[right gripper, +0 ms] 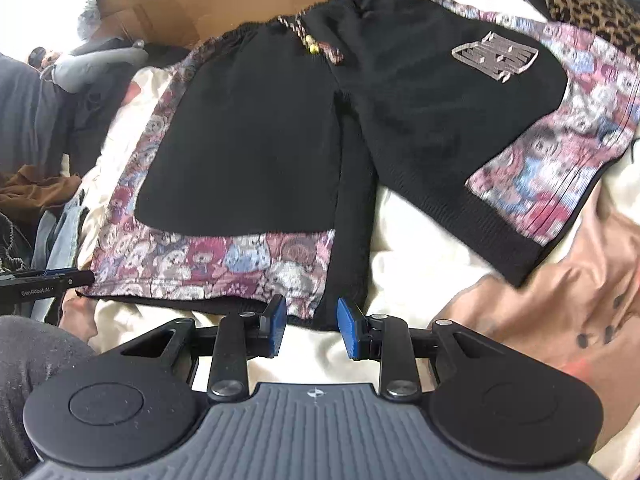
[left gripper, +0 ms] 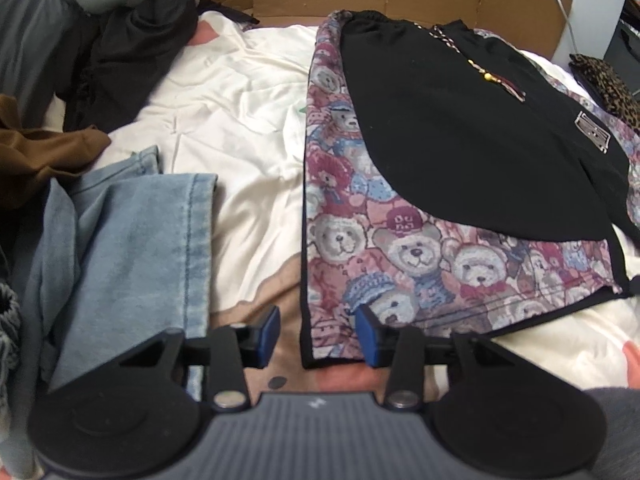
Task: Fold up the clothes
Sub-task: 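Move both open tools down to the floral cloth edge beside the pants, then close both tools on the edge of the teddy-bear floral cloth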
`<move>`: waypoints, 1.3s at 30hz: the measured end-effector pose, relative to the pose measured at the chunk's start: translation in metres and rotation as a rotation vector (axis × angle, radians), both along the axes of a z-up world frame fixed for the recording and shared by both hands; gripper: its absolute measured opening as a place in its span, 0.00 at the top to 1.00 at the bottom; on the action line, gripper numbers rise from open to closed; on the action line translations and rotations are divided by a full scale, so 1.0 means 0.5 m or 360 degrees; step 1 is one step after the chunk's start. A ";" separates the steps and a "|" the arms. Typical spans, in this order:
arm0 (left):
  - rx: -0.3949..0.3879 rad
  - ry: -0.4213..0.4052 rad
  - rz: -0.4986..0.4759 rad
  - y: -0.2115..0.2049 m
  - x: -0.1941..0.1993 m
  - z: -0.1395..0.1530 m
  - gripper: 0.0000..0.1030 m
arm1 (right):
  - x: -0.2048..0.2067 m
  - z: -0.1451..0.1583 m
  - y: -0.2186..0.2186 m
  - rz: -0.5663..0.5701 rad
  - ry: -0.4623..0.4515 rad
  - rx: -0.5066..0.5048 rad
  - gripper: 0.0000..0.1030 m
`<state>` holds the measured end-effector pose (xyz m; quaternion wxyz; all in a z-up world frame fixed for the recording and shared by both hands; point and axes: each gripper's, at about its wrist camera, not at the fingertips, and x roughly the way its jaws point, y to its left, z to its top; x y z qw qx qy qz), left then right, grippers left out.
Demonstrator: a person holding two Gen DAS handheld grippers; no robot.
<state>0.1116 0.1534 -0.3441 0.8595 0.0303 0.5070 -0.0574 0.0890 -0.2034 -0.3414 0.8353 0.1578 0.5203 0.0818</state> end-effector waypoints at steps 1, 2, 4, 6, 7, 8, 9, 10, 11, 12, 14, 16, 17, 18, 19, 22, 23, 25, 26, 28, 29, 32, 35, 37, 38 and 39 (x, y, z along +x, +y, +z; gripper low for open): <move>-0.0011 0.0001 0.0001 0.002 0.000 -0.002 0.60 | -0.001 -0.005 0.002 0.0001 0.0012 0.0005 0.66; -0.0021 0.0003 0.0003 0.003 0.000 -0.004 0.60 | -0.002 -0.009 0.004 0.0000 0.0022 0.0007 0.66; -0.0043 0.0006 0.0005 0.006 0.000 -0.008 0.74 | -0.006 -0.016 0.006 -0.0002 0.0037 0.0007 0.66; -0.0064 0.0008 0.0008 0.009 0.001 -0.012 0.82 | -0.010 -0.021 0.006 -0.0001 0.0043 0.0002 0.67; -0.0074 0.0007 0.0007 0.011 0.000 -0.013 0.86 | -0.011 -0.021 0.004 -0.0003 0.0045 0.0001 0.68; -0.0084 0.0001 0.0001 0.013 -0.002 -0.011 0.87 | -0.013 -0.020 0.001 -0.0008 0.0045 0.0001 0.69; -0.0092 -0.0004 -0.0002 0.016 -0.004 -0.008 0.88 | -0.015 -0.018 -0.002 -0.0015 0.0043 0.0002 0.70; -0.0099 -0.0008 -0.0001 0.020 -0.006 -0.005 0.89 | -0.016 -0.016 -0.006 -0.0024 0.0042 0.0008 0.70; -0.0104 -0.0011 0.0000 0.024 -0.007 -0.002 0.89 | -0.017 -0.014 -0.011 -0.0035 0.0040 0.0020 0.70; -0.0106 -0.0011 0.0004 0.027 -0.009 0.000 0.89 | -0.017 -0.012 -0.016 -0.0048 0.0036 0.0033 0.70; -0.0113 -0.0005 0.0016 0.035 -0.010 0.004 0.89 | -0.015 -0.008 -0.021 -0.0066 0.0022 0.0036 0.70; -0.0127 0.0003 0.0031 0.043 -0.011 0.008 0.88 | -0.013 -0.002 -0.025 -0.0090 0.0000 0.0041 0.65; -0.0147 0.0008 0.0040 0.047 -0.012 0.009 0.86 | -0.011 0.000 -0.028 -0.0108 -0.0006 0.0047 0.64; -0.0167 0.0013 0.0048 0.051 -0.012 0.010 0.84 | -0.010 0.000 -0.031 -0.0130 -0.0006 0.0057 0.62; -0.0181 0.0016 0.0056 0.055 -0.012 0.011 0.83 | -0.009 -0.002 -0.034 -0.0151 -0.0004 0.0069 0.61; -0.0192 0.0018 0.0084 0.059 -0.010 0.003 0.69 | -0.006 -0.011 -0.044 -0.0209 0.0017 0.0072 0.59; -0.0205 0.0021 0.0097 0.060 -0.008 0.000 0.68 | -0.005 -0.016 -0.047 -0.0230 0.0028 0.0082 0.59; -0.0264 0.0032 0.0125 0.065 -0.002 -0.009 0.67 | -0.003 -0.025 -0.050 -0.0261 0.0043 0.0119 0.59; -0.0288 0.0040 0.0139 0.067 0.000 -0.014 0.66 | -0.002 -0.029 -0.050 -0.0272 0.0047 0.0130 0.59; -0.0329 0.0056 0.0164 0.071 0.004 -0.024 0.65 | 0.001 -0.038 -0.047 -0.0285 0.0056 0.0140 0.59; -0.0337 0.0066 0.0171 0.072 0.005 -0.028 0.65 | 0.000 -0.040 -0.045 -0.0286 0.0060 0.0151 0.59; -0.0326 0.0093 0.0154 0.071 0.005 -0.028 0.67 | -0.001 -0.043 -0.038 -0.0283 0.0071 0.0178 0.73; -0.0351 0.0118 0.0163 0.081 0.006 -0.024 0.83 | -0.003 -0.044 -0.040 -0.0289 0.0091 0.0201 0.97; -0.0384 0.0120 0.0185 0.089 0.003 -0.021 0.89 | -0.005 -0.042 -0.044 -0.0291 0.0091 0.0200 0.98; -0.0398 0.0120 0.0195 0.093 0.002 -0.019 0.91 | -0.007 -0.040 -0.044 -0.0286 0.0089 0.0206 0.99; -0.0406 0.0118 0.0197 0.095 0.000 -0.017 0.92 | -0.008 -0.039 -0.044 -0.0278 0.0088 0.0212 0.99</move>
